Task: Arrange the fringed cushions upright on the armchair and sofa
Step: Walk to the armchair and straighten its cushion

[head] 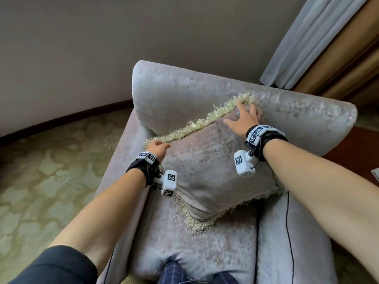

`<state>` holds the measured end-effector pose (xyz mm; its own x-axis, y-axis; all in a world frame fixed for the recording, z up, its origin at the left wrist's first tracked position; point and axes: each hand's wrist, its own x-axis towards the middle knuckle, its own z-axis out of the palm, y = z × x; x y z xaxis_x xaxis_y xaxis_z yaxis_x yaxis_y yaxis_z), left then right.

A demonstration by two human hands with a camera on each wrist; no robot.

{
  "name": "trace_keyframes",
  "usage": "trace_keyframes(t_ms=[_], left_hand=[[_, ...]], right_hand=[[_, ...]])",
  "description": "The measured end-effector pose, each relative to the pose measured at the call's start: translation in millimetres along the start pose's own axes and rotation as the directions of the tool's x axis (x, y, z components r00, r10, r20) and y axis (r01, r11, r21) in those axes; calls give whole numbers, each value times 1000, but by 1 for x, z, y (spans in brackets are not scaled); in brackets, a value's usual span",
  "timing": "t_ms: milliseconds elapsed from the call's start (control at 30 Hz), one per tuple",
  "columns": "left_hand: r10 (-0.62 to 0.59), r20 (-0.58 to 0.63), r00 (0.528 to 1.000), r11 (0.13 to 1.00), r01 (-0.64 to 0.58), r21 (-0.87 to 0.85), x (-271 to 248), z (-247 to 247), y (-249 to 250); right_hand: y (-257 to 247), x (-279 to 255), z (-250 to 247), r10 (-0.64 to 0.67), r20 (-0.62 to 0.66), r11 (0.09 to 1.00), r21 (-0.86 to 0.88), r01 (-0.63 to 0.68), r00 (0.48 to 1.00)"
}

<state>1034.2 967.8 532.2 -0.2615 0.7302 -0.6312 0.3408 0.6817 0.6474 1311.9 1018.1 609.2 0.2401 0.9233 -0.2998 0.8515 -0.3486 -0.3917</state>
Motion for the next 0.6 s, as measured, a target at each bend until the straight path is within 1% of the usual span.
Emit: trace_keyframes(t_ms=[67, 100, 167, 267, 367, 433, 500, 600], left_hand=[[-51, 12, 999, 998, 51, -21, 24, 14, -4], [-83, 14, 996, 996, 83, -39, 34, 20, -7], [-134, 12, 991, 987, 135, -87, 50, 31, -12], [-134, 13, 991, 980, 135, -148, 66, 40, -16], [-113, 40, 993, 985, 117, -130, 77, 46, -11], [-71, 50, 996, 993, 76, -96, 82, 52, -7], [-43, 71, 997, 999, 43, 3, 82, 55, -8], [-83, 87, 993, 977, 63, 205, 84, 56, -22]], right_hand=[[10, 17, 15, -3, 63, 995, -99, 9, 998], [11, 24, 21, -7, 62, 994, -106, 13, 998], [10, 33, 29, -11, 7, 998, -69, 11, 1000], [11, 35, 35, -12, -51, 996, -90, 8, 999], [14, 38, 33, -16, -40, 994, -112, 12, 999], [15, 40, 30, -23, -15, 993, -113, 21, 1000], [16, 41, 26, -27, 9, 993, -118, 28, 1000], [19, 41, 23, -30, 53, 992, -117, 36, 998]])
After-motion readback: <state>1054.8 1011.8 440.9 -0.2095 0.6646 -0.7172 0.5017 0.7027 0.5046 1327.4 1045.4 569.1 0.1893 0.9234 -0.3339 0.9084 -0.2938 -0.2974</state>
